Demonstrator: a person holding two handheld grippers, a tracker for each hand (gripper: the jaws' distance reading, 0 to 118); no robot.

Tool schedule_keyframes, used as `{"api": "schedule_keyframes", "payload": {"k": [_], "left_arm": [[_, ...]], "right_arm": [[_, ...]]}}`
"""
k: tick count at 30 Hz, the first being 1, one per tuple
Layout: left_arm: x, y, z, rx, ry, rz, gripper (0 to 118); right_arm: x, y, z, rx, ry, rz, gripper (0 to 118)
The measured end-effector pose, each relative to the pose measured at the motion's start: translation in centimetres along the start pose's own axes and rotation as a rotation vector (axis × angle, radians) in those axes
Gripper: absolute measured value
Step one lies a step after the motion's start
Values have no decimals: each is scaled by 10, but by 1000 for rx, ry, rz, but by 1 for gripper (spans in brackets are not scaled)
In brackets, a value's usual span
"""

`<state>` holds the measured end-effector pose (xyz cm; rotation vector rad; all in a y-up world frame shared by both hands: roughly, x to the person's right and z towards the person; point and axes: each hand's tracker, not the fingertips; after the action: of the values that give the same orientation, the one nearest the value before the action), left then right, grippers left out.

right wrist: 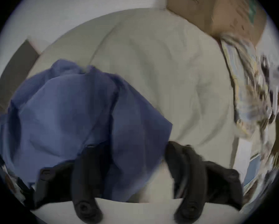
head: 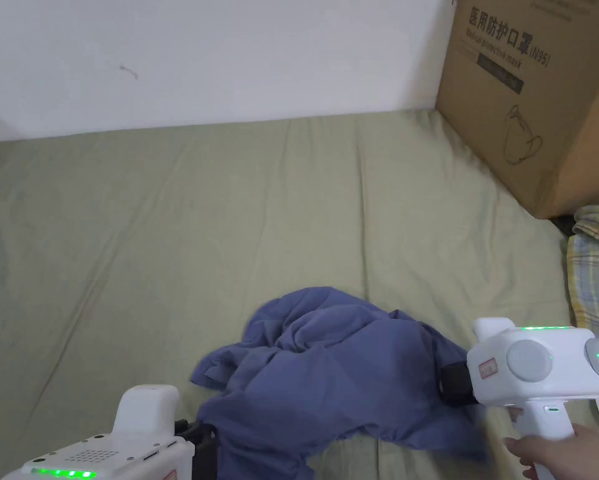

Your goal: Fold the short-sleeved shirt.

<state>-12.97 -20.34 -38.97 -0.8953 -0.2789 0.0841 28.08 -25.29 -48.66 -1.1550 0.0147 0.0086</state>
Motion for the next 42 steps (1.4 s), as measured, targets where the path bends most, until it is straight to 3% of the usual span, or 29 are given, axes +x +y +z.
{"api": "schedule_keyframes", "payload": {"k": [1,2,3,5,7,9,16,26,31,42], "left_arm": [[-4,1,1,-7,-2,-2,5],[-7,1,4,-7,-5,-2,5],[-10,1,8,-4,-5,-1,5],[-14,6,22,22,28,-18,4],[-25,13,39,53,54,-30,5],[-34,23,61,85,73,-41,5],[-40,87,136,194,120,-176,5],[-35,205,204,361,158,-198,5],[-37,261,209,408,189,-194,5],[-49,374,167,528,256,-100,5]], "right_arm": [[-6,-1,9,25,13,47,39],[-10,-2,14,28,-49,84,8],[-8,-5,22,51,-36,82,8],[1,-8,44,87,101,23,8],[5,-8,75,162,88,-13,8],[10,-4,115,241,148,-41,8],[-3,36,254,454,230,36,8],[-43,136,378,666,152,119,8],[-64,199,397,714,56,168,8],[-101,329,414,866,-113,150,8]]}}
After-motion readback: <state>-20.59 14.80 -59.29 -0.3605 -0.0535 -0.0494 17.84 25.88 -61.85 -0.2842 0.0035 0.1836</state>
